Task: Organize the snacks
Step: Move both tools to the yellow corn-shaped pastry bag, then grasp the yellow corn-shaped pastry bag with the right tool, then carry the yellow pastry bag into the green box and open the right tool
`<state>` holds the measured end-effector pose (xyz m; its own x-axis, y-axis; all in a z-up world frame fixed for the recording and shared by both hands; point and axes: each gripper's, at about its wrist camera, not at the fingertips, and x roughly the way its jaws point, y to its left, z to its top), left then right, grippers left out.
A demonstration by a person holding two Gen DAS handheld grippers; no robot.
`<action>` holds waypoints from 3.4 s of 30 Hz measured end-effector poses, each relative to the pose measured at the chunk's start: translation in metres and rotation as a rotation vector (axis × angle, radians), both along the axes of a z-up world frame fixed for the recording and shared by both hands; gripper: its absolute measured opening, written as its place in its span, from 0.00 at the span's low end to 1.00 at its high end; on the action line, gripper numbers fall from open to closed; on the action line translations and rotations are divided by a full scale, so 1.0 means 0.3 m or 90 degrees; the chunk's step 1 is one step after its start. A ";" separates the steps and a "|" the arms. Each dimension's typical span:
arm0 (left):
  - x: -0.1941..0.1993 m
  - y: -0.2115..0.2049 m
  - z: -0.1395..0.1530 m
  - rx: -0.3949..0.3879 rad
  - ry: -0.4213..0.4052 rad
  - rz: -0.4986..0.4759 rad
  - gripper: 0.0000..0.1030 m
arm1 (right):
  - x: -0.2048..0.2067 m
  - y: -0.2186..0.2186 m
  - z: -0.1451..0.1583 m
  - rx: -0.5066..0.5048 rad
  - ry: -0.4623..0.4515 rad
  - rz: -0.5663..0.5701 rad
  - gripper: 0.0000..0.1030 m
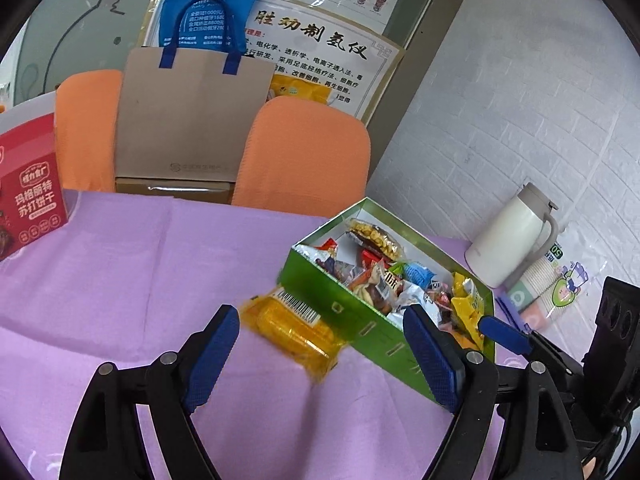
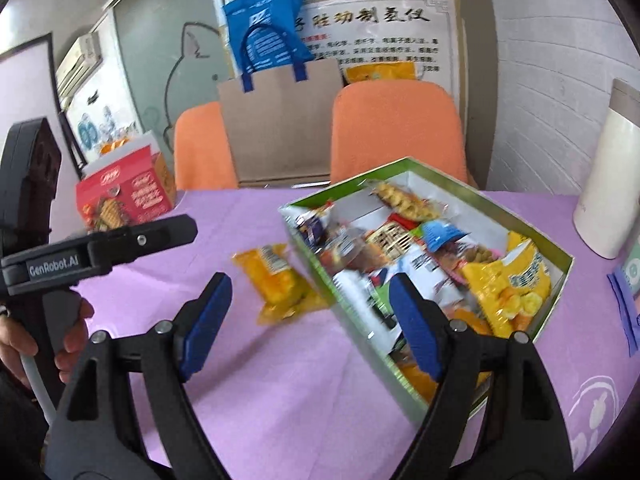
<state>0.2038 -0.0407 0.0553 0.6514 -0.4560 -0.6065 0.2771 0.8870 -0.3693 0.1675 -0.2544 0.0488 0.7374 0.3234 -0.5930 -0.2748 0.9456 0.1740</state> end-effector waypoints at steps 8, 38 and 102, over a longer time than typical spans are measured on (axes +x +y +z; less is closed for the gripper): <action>-0.069 0.088 -0.098 -0.013 0.048 0.021 0.83 | 0.006 0.114 -0.103 -0.042 0.054 0.050 0.79; 0.004 0.266 -0.283 -0.017 0.106 0.040 0.83 | 0.259 0.351 -0.282 -0.190 0.078 0.063 0.42; 0.184 -0.414 0.031 -0.031 -0.031 -0.180 0.36 | 0.110 -0.133 -0.007 -0.022 -0.045 -0.053 0.31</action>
